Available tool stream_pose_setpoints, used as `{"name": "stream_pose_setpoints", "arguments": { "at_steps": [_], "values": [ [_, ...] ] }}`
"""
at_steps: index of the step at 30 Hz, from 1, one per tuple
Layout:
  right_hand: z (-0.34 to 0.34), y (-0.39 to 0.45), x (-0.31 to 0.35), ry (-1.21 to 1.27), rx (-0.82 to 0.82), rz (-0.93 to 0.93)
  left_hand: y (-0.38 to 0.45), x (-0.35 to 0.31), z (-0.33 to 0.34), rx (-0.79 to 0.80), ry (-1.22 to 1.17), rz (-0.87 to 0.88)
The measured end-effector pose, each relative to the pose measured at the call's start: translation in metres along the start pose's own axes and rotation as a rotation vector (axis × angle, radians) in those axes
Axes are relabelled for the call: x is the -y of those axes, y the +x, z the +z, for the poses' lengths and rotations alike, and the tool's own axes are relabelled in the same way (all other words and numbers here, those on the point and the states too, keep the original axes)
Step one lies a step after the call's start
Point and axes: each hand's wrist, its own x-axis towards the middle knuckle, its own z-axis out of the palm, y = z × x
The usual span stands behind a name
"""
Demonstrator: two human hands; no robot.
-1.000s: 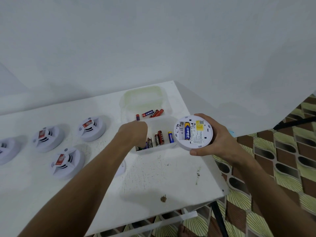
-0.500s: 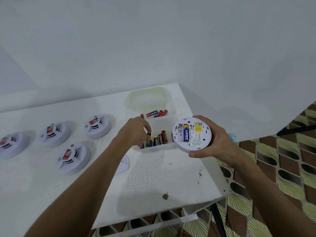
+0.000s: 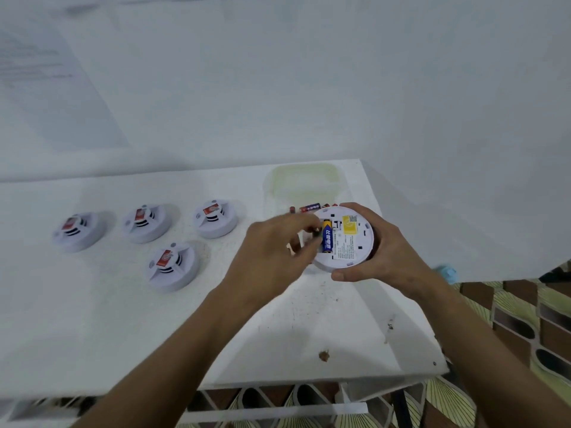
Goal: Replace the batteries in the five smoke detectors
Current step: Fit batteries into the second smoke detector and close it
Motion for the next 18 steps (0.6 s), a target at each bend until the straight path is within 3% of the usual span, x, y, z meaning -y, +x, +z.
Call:
{"name": "stream_pose_setpoints", "arguments": {
  "at_steps": [3,6,9,12,15,18],
  "values": [
    [0.01,0.01,0.0,0.005,0.01,-0.003,-0.015,0.019,0.0,-0.029,0.153,0.202],
    [0.021,0.02,0.0,0.007,0.063,-0.006,-0.026,0.035,-0.009,-0.068,0.105,0.186],
    [0.034,0.027,0.003,0.012,0.106,-0.018,-0.032,0.039,-0.023,-0.066,-0.105,0.006],
    [0.043,0.033,0.006,0.003,0.121,-0.022,-0.028,0.038,-0.039,-0.032,-0.217,-0.286],
    [0.054,0.039,0.009,0.012,0.167,-0.017,-0.023,0.04,-0.058,0.172,-0.325,-0.552],
    [0.065,0.044,0.01,0.028,0.202,-0.024,-0.025,0.041,-0.067,0.258,-0.455,-0.631]
  ]
}}
